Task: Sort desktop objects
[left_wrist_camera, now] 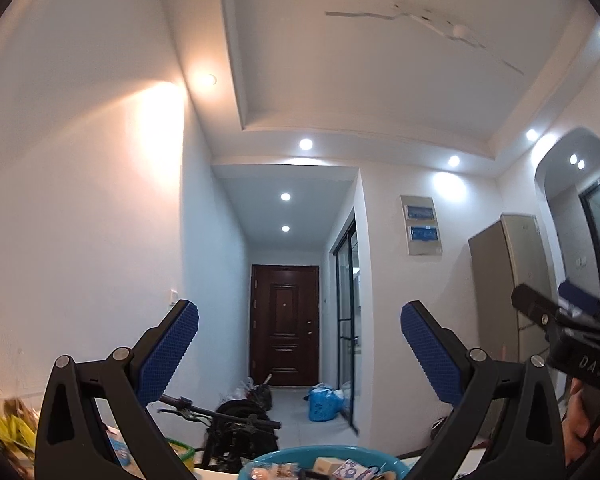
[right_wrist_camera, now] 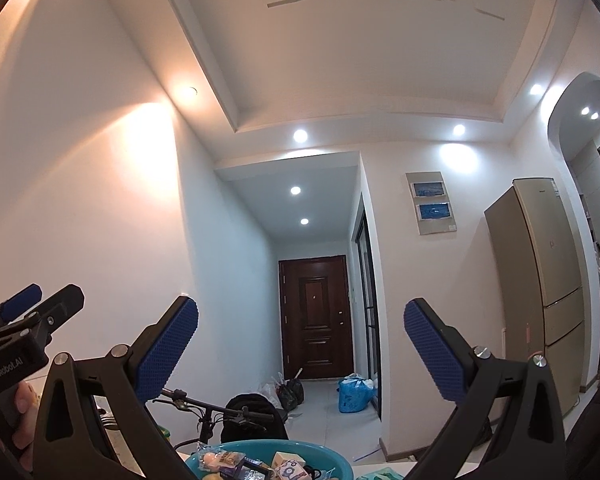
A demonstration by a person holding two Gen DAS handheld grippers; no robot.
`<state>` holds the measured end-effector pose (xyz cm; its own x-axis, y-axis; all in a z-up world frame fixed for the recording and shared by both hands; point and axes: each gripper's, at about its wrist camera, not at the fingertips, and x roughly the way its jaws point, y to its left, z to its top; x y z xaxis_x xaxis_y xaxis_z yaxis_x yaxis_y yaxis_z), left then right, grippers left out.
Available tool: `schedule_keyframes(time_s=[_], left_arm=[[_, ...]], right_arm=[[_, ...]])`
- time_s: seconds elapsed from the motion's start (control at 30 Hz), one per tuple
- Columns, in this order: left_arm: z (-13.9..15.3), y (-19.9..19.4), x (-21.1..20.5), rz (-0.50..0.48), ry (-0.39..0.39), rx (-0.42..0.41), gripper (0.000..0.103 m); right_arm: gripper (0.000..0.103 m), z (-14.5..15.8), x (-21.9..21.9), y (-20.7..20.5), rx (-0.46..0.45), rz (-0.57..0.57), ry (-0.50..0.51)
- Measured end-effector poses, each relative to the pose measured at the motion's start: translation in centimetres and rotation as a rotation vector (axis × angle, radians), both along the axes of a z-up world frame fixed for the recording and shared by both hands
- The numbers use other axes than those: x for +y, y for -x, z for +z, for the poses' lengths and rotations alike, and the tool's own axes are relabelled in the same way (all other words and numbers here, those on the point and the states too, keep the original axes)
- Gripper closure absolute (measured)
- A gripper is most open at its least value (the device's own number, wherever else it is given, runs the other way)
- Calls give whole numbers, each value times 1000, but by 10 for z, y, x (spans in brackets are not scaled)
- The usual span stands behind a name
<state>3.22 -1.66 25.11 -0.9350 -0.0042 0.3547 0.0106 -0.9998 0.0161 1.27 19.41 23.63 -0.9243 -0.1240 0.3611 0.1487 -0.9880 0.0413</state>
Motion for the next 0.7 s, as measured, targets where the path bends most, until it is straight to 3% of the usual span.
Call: schedule_keyframes(time_s=[0.2, 0.4, 0.7], left_arm=[[-6, -13, 18, 11, 57, -13, 0], [-12, -21, 29, -9, 60, -26, 0], [-30, -6, 33, -47, 46, -138, 0]], right_arm=[[0, 3, -2, -13, 5, -43, -22], [0, 0, -1, -26, 12, -59, -46], [0, -10, -2, -22, -40, -91, -93]])
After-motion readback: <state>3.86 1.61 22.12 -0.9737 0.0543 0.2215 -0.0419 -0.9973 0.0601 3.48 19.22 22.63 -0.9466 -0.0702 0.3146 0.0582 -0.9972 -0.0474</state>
